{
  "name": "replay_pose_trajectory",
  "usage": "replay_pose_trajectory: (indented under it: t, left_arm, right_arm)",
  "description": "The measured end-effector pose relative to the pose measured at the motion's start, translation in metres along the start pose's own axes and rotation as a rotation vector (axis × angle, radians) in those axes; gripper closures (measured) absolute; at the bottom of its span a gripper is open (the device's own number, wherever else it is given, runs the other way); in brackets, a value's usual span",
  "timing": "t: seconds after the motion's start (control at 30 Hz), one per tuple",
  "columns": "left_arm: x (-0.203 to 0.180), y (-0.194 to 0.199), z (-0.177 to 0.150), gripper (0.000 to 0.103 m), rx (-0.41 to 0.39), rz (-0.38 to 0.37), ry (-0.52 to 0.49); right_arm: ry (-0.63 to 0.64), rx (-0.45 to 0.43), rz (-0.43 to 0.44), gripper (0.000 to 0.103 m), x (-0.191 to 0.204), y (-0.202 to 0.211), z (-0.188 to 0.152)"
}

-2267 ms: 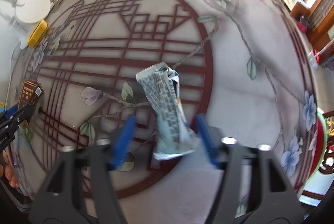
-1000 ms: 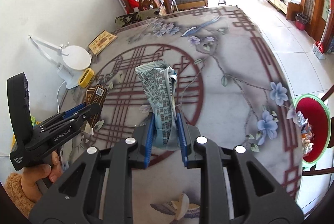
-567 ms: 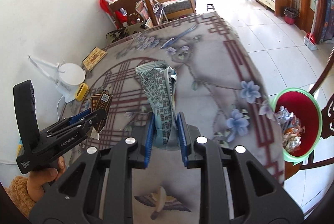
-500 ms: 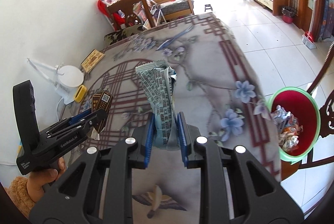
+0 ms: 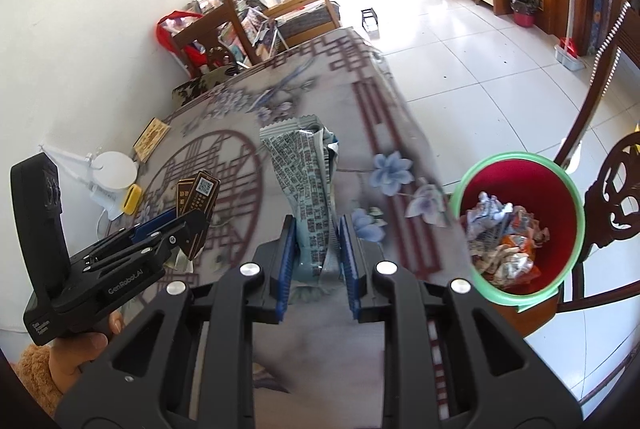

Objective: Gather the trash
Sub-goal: 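Carry box and wrapper to the red bucket and open both tools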

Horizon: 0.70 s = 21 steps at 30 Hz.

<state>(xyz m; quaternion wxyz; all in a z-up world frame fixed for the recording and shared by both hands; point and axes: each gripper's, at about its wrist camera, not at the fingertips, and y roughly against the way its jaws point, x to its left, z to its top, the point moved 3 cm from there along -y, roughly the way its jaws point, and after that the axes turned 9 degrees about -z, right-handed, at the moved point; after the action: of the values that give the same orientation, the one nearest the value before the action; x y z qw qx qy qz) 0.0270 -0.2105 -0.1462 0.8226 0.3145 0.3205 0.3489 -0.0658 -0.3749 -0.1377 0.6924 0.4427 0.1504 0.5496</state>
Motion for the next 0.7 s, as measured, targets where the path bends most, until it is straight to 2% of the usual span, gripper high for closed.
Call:
replay_pose_trajectory:
  t: [0.43, 0.7]
  left_arm:
    - [-0.064, -0.045, 0.011, 0.068, 0.041, -0.044, -0.045]
    - [-0.103, -0.071, 0.02, 0.068, 0.067, -0.076, -0.098]
  right_arm:
    - [-0.098, 0.01, -0.034, 0.081, -0.08, -0.003, 0.01]
    - [-0.166, 0.023, -0.087, 0.081, -0.129, -0.009, 0.009]
